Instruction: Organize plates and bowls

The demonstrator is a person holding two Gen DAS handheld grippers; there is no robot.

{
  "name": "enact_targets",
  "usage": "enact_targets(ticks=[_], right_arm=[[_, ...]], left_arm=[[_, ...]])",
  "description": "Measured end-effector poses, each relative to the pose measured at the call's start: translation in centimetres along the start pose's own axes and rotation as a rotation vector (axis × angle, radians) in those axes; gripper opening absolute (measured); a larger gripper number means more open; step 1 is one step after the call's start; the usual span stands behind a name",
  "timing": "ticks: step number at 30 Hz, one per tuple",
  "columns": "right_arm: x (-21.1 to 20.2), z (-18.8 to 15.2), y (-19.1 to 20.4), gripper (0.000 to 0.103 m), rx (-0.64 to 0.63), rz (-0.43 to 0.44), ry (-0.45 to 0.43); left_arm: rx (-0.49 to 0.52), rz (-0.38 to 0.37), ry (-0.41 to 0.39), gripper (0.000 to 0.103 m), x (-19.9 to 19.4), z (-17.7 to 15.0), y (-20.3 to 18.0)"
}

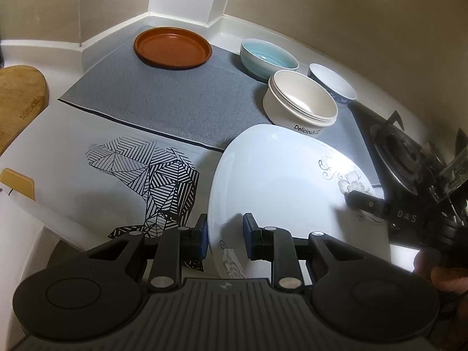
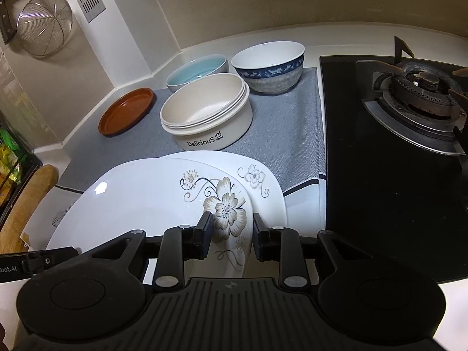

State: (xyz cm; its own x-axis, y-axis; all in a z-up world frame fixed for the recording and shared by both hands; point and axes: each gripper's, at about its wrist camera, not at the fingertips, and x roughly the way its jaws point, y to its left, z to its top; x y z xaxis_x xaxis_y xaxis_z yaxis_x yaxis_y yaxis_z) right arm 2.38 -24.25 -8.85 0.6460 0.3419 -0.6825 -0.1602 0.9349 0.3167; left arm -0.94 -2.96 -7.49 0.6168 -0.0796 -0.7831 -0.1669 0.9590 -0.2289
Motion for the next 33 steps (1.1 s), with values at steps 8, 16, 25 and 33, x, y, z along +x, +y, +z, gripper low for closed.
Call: enact_targets(ticks=[8, 16, 25, 33], right_arm=[[-0.3, -0.1, -0.4, 0.032, 0.048, 0.001, -0.016], [-0.4, -0.1, -0.3, 0.032, 0.044, -0.013, -0.024], [-1.2, -0.1, 0.2, 0.032, 0.001, -0.054, -0.05], [-2.0, 0.0, 0.8, 0.032, -0.058, -0.107, -0.07]], left_arm=[[-0.013, -0.009, -0.001, 0.022, -0.1, 0.0, 0.2], [-0.009, -0.011, -0.001, 0.022, -0.2, 0.0, 0.1], [0.006, -0.011, 0.001, 0.02, -0.3, -0.1, -0.1], [0.031, -0.018, 0.013, 0.018, 0.2, -0.3, -0.7]])
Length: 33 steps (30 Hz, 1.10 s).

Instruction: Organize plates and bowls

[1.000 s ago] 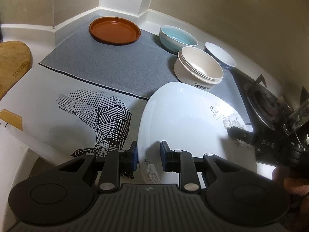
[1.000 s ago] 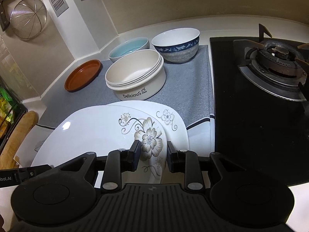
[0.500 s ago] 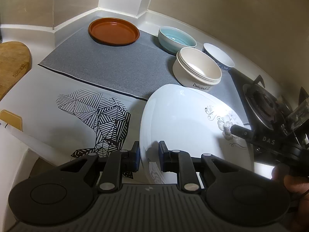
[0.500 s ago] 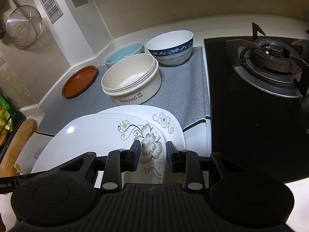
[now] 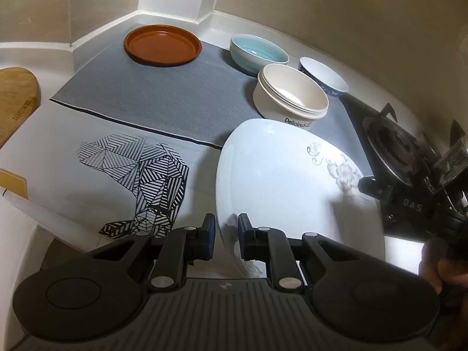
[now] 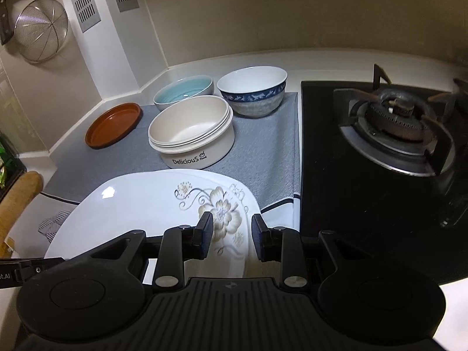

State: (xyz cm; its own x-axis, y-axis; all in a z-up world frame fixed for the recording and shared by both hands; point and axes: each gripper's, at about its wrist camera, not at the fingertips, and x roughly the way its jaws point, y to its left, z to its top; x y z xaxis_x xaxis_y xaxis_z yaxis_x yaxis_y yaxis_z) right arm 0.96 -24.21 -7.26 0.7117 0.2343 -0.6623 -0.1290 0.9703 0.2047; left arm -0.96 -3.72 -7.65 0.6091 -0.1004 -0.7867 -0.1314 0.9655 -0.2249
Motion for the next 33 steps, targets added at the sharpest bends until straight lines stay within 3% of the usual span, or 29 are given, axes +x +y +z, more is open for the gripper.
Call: enact_targets(ticks=[22, 26, 33], right_arm=[[0.3, -0.4, -0.7, 0.032, -0.009, -0.043, 0.072], [0.5, -0.4, -0.6, 0.032, -0.007, -0.04, 0.092], [0.8, -0.6, -0.5, 0.032, 0.001, -0.025, 0.117]], left_arm=[[0.007, 0.007, 0.01, 0.024, 0.2, -0.1, 0.0], [0.052, -0.005, 0.013, 0.02, 0.5, 0.0, -0.7], [0.081, -0.026, 0.032, 0.024, 1.5, 0.2, -0.6]])
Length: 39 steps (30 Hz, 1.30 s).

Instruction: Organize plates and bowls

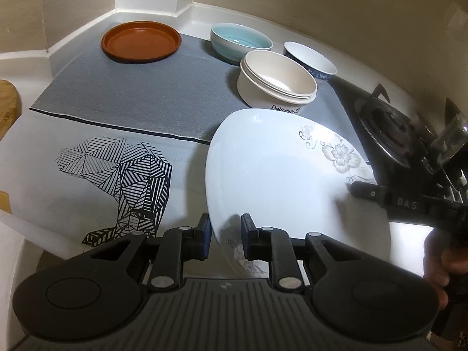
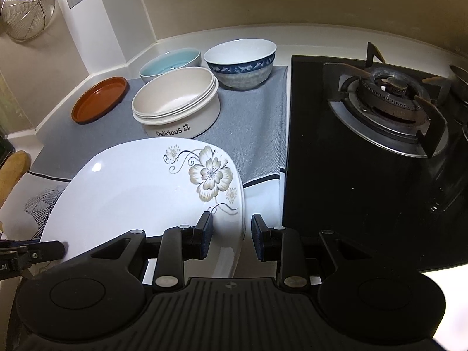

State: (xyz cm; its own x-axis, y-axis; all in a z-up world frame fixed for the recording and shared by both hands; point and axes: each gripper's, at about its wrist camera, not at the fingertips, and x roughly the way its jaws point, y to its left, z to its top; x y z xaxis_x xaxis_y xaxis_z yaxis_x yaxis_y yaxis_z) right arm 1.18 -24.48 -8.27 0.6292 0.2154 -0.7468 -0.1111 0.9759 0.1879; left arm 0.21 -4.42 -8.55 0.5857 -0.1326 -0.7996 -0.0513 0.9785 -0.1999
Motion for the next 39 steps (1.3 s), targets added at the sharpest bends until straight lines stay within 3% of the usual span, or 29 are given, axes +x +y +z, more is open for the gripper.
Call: enact_targets(ticks=[8, 18, 30, 33, 39], right_arm=[[0.4, 0.3, 0.4, 0.031, 0.025, 0.0, 0.019], [2.3, 1.6, 3.9, 0.03, 0.013, 0.024, 0.037], [4.9, 3.1, 8.6, 0.03, 0.001, 0.024, 0.04], [5.1, 3.2, 9.3, 0.035, 0.015, 0.002, 0.041], [4.7, 2.7, 9.9, 0.036, 0.041, -0.061, 0.038]], left_arm=[[-0.016, -0.052, 0.004, 0.021, 0.2, 0.4, 1.3], [-0.053, -0.001, -0.011, 0.021, 0.3, 2.3, 5.6], [-0.026, -0.005, -0.013, 0.024, 0.6, 5.0, 9.9], [-0.009, -0.016, -0.056, 0.033, -0.4, 5.9, 10.6], [-0.07, -0.016, -0.184, 0.037, -0.7, 10.1, 13.8]])
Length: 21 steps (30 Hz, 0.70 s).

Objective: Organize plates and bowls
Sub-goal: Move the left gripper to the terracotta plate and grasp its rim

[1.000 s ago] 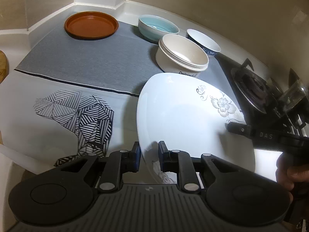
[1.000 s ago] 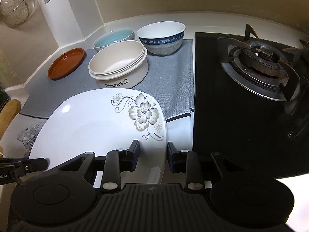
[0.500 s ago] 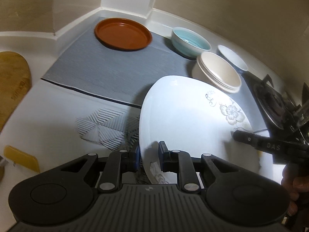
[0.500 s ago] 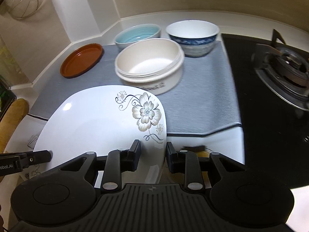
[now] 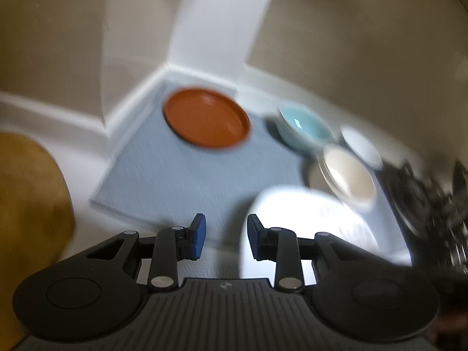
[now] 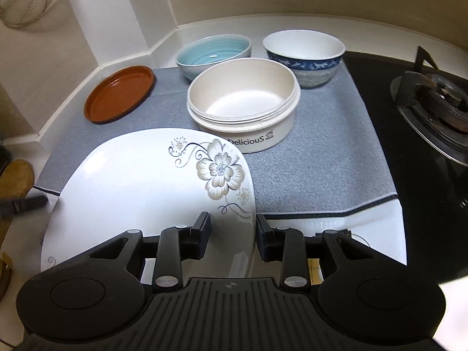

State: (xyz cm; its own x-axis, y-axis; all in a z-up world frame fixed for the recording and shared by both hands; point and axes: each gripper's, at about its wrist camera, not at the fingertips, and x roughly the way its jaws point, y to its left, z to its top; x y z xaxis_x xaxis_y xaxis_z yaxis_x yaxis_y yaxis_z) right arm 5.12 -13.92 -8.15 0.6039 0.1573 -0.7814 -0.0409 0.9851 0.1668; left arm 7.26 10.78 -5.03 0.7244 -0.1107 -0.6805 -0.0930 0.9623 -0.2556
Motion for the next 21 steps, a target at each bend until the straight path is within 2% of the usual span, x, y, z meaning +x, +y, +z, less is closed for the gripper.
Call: enact_targets(ticks=[7, 9, 11, 15, 17, 19, 20, 21], right_arm=[[-1.3, -0.1, 0.1, 0.036, 0.037, -0.095, -0.039], [-1.8, -0.1, 0.3, 0.036, 0.048, -0.116, -0.046], [-2.2, 0.1, 0.5, 0.036, 0.051, -0.128, -0.042], [-2.9, 0.4, 1.1, 0.036, 0.021, -0.129, -0.028], [-2.9, 0.6, 1.4, 0.036, 0.015, -0.126, -0.024], [-2.7, 0.8, 1.7, 0.036, 0.012, -0.121, -0.021], [-2.7, 0.9, 1.9, 0.036, 0.009, -0.117, -0.021], [-2.7, 1.0, 2.0, 0.036, 0.003, -0.11, -0.023]], left_arm=[[-0.136, 0.049, -0.046, 0.04, 6.4, 5.3, 3.9], [-0.165, 0.077, -0.046, 0.057, 8.5, 6.7, 4.4], [-0.226, 0.07, -0.018, 0.064, 10.8, 7.8, 5.1], [-0.329, 0.083, 0.024, 0.065, 14.6, 9.1, 6.3], [-0.33, 0.086, 0.021, 0.065, 15.5, 9.6, 6.0], [-0.301, 0.094, 0.018, 0.064, 16.3, 9.9, 5.3], [-0.283, 0.099, 0.019, 0.054, 16.5, 9.9, 4.9], [-0.263, 0.109, 0.024, 0.029, 16.7, 9.9, 4.6]])
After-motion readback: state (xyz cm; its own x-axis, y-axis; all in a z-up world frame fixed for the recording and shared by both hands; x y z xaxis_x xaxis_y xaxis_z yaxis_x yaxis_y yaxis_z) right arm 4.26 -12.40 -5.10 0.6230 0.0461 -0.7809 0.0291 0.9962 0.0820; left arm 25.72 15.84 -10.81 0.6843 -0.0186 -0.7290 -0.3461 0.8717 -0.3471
